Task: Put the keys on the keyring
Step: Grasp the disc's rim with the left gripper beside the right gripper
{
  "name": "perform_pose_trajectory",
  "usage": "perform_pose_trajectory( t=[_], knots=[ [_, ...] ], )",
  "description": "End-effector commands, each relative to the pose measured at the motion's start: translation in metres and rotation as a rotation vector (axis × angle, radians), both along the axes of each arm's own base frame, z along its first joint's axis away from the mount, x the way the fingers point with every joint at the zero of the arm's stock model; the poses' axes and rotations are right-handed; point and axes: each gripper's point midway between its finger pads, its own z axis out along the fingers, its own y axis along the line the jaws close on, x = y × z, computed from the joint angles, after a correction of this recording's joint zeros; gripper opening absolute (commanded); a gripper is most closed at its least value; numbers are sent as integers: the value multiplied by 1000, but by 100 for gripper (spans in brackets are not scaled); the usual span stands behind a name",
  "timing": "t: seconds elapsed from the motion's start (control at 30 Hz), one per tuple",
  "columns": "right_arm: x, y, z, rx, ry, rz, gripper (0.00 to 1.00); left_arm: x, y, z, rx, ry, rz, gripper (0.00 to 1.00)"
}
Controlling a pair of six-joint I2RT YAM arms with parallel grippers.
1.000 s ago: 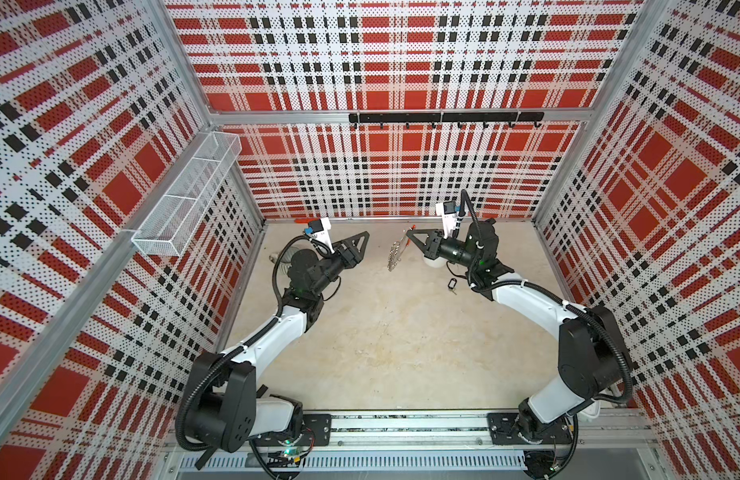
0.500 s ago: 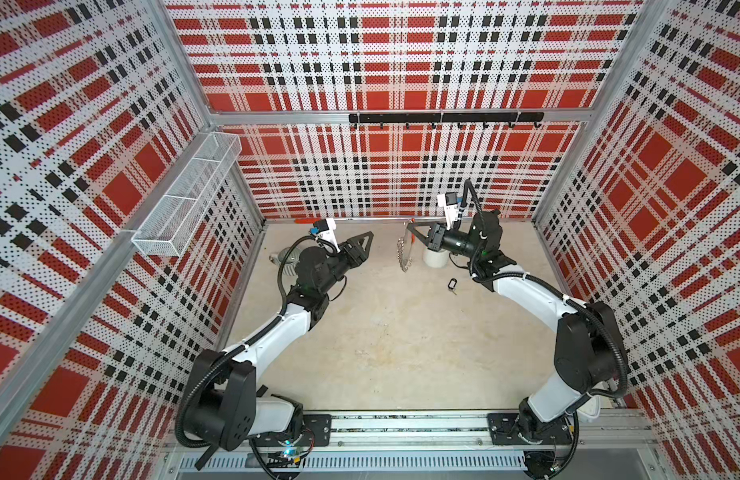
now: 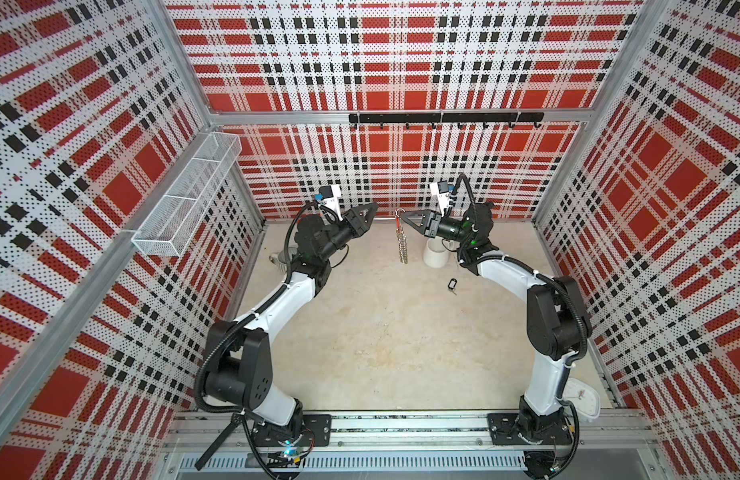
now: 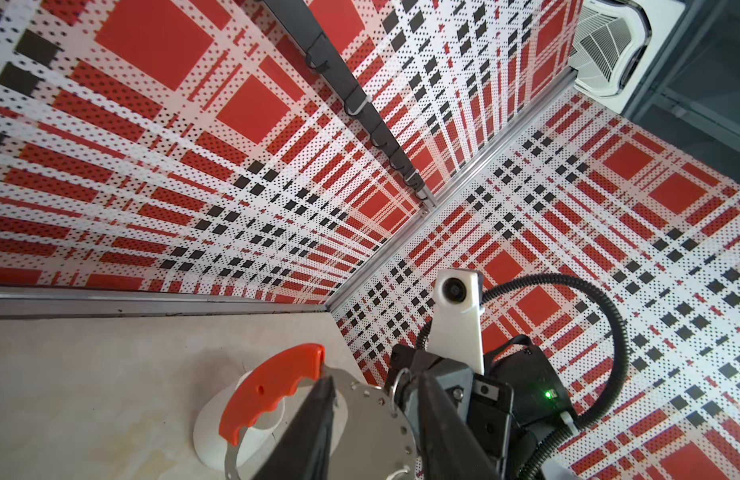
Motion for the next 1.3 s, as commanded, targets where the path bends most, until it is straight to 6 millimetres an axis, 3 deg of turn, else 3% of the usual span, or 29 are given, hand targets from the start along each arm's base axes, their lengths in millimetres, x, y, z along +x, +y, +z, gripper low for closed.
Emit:
perform_pose_trajectory(
  t=[0.0,0.23,0.4,0.47,0.57,0.8,1.07,1.27],
  knots=[
    [-12,-4,36,76,-92,65,0,2,-9,16,-39,-59,-75,33],
    [-1,2,42,138,-72,126,0,11,-22,22,-104,-112,-176,34],
    [7,6,35,157,-59,161,0,5,-23,16,-128,-121,-248,44],
    [12,9,30,139,-52,150,0,8,-6,17,-156,-133,-232,47],
    [18,11,25,108,-53,130,0,4,3,21,-194,-159,-238,51],
    [22,11,25,96,-49,99,0,13,10,14,-212,-138,-208,48],
    [10,1,43,151,-53,67,0,6,16,9,-215,-98,-162,40],
    [1,7,57,140,-61,71,0,2,18,7,-222,-77,-133,38]
  ],
)
